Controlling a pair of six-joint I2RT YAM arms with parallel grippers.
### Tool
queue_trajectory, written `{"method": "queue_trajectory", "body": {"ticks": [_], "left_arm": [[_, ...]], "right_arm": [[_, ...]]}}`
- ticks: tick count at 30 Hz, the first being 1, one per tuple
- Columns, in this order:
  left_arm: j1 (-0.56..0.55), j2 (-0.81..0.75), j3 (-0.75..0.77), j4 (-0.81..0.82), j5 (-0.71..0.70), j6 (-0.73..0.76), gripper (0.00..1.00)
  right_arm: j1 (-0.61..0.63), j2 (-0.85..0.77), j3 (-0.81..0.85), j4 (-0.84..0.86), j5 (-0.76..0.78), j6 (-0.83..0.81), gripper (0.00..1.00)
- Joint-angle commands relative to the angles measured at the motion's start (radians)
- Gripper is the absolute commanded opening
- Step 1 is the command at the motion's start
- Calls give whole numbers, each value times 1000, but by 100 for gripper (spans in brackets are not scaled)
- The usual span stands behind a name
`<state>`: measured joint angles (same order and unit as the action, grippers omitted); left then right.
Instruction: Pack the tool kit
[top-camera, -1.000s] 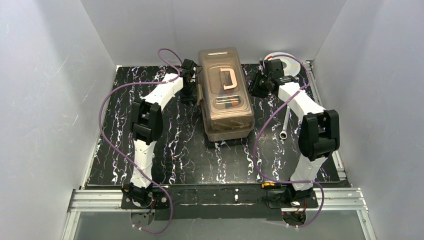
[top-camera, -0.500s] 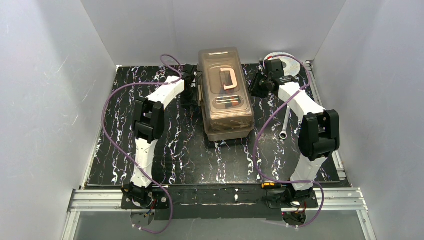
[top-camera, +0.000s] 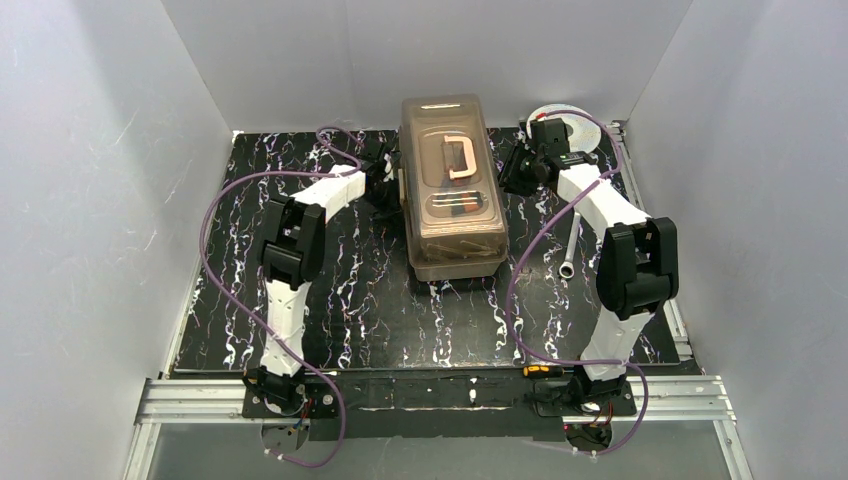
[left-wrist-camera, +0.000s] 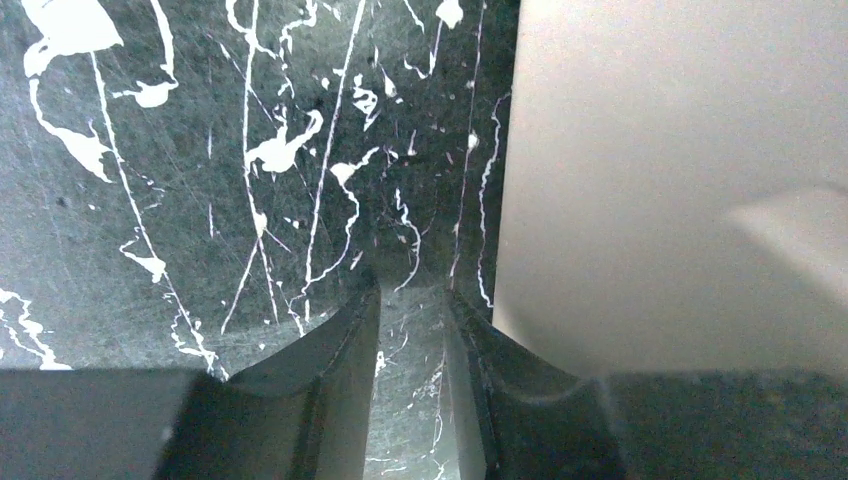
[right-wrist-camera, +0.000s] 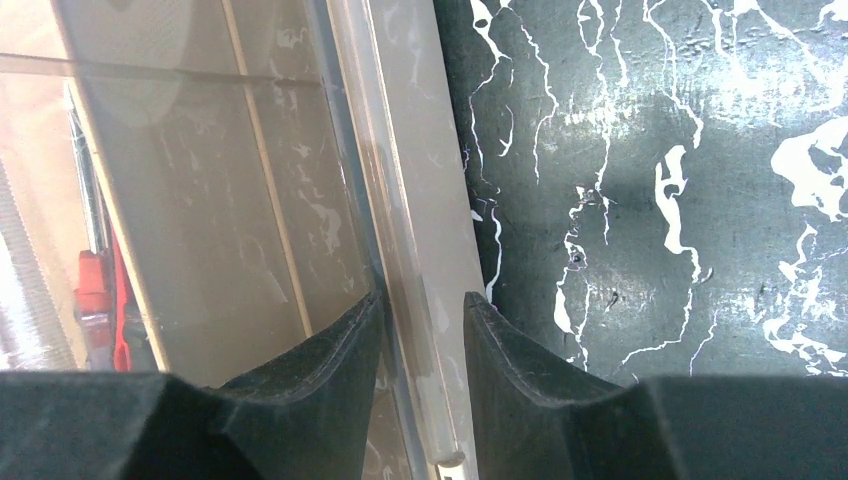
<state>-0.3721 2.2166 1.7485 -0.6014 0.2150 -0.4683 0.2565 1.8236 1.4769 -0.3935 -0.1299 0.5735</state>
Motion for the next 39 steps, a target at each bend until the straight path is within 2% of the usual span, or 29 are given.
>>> {"method": "queue_trajectory", "body": {"ticks": [1,5,8,9,11,12,13,14,16,19,21,23,25,28,31,33,36,39], "left_arm": [[-39,-142,-86,125,126,-10,30],[11,-279,-227,180,111,12,35],[40,-416,-354,241,65,22,43],[49,-466,-394,266,48,22,48],[61,-558,-472,312,-10,15,60],[63,-600,-510,336,-45,8,72],[66,-643,-548,368,-78,-2,90],[65,-684,-580,391,-114,-12,97],[66,-767,-657,433,-189,-29,98],[62,-910,-793,507,-376,-16,98],[54,-1003,-910,585,-494,34,98],[40,-1102,-1050,695,-603,113,98],[23,-1171,-1184,859,-660,214,98],[5,-1217,-1382,1154,-675,382,98],[-8,-1189,-1478,1312,-707,525,98],[-11,-1134,-1494,1342,-727,553,98],[-10,-1053,-1520,1408,-732,556,98],[-2,-978,-1564,1588,-763,563,98]], "right_arm": [[52,3,4,15,-146,27,45],[32,-43,-17,-5,-91,38,49],[15,-120,-55,-4,-11,47,59],[11,-149,-69,-5,31,50,67],[3,-211,-97,-11,108,53,73],[-1,-245,-113,-14,163,56,75],[-7,-278,-132,-13,214,62,76],[-11,-316,-155,-10,261,68,77],[-18,-415,-255,62,310,70,79],[-19,-645,-520,327,364,46,81],[-17,-780,-732,631,337,-58,82],[-17,-869,-922,894,238,-260,83],[-14,-898,-1043,1034,283,-366,84],[-15,-928,-1115,1053,383,-316,85],[-14,-960,-1153,1030,387,-460,86],[-5,-981,-1212,1094,385,-563,87],[-1,-979,-1302,1204,441,-608,87],[-4,-923,-1306,1225,477,-631,88]]}}
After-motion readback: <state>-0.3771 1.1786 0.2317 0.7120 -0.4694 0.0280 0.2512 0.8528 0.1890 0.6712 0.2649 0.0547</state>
